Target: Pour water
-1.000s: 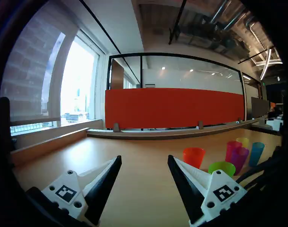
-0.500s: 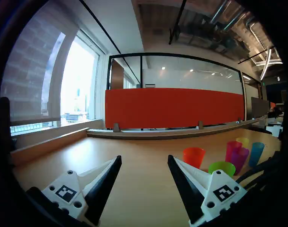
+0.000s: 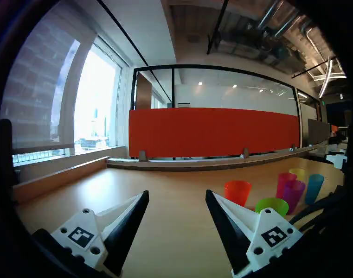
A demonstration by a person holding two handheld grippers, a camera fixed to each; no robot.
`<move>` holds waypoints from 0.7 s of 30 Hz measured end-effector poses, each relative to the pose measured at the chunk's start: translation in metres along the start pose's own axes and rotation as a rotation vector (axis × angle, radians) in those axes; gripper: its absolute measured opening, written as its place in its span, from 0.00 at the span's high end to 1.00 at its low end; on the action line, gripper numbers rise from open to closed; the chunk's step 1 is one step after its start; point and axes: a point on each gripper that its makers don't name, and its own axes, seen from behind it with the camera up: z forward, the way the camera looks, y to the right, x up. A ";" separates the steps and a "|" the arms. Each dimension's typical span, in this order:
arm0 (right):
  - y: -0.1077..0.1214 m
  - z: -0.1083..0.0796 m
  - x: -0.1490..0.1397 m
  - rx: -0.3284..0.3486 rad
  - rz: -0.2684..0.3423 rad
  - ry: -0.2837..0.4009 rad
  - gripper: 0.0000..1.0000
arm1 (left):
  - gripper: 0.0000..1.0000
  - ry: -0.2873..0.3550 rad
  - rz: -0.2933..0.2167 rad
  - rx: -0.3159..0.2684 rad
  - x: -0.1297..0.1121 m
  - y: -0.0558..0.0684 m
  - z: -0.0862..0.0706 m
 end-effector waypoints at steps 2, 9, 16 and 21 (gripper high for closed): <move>0.000 0.000 0.000 0.001 0.000 0.000 0.01 | 0.10 0.000 0.000 0.000 0.000 0.000 0.000; 0.000 -0.002 0.001 0.000 0.000 0.000 0.00 | 0.10 0.000 0.000 0.000 0.000 0.000 0.000; -0.001 -0.003 0.001 0.001 0.000 0.000 0.01 | 0.10 0.000 0.000 0.000 0.000 0.000 0.000; 0.000 -0.003 0.000 0.001 0.001 0.000 0.01 | 0.10 0.000 0.000 0.000 0.000 0.000 0.000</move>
